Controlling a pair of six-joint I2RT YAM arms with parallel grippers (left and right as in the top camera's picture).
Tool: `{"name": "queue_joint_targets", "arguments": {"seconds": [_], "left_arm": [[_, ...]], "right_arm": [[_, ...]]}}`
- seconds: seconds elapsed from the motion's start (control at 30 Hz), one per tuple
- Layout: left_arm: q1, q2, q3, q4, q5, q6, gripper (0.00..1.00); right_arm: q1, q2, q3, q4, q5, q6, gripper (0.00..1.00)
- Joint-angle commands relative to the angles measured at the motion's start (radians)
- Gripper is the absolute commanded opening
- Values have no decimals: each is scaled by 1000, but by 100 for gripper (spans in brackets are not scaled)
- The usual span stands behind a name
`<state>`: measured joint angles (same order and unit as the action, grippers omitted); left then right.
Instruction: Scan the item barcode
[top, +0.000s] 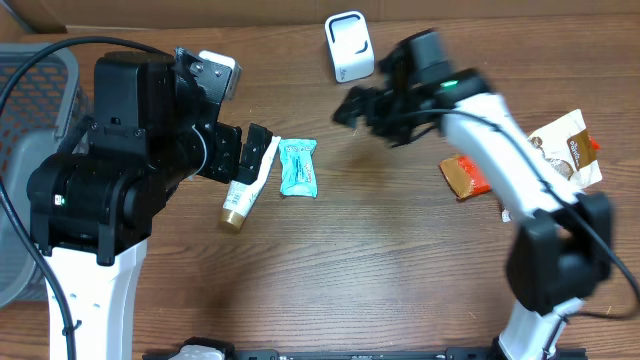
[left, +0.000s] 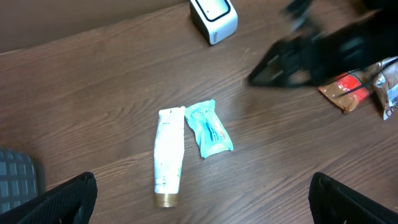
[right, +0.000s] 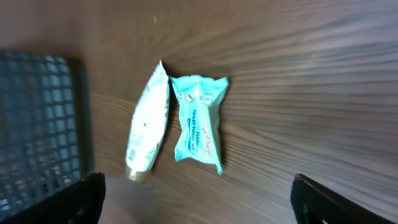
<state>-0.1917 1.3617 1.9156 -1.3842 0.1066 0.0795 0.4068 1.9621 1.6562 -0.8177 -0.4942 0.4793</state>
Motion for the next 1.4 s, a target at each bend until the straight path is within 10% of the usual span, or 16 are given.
{"name": "queue_joint_targets", "arguments": {"seconds": [0.0,0.53,1.0,1.37], "left_arm": [[2,5,-2,0,-6,-13,100],[2,5,-2,0,-6,-13,100],[2,5,-2,0,-6,-13,100],[2,5,-2,0,-6,-13,99]], "right_arm": [[93,83,-2,50,105,102,91],[235,298,-5,180,231,146,72],[183,306,12,30,224,17,25],[114,291,163,-322,579,-280,27]]}}
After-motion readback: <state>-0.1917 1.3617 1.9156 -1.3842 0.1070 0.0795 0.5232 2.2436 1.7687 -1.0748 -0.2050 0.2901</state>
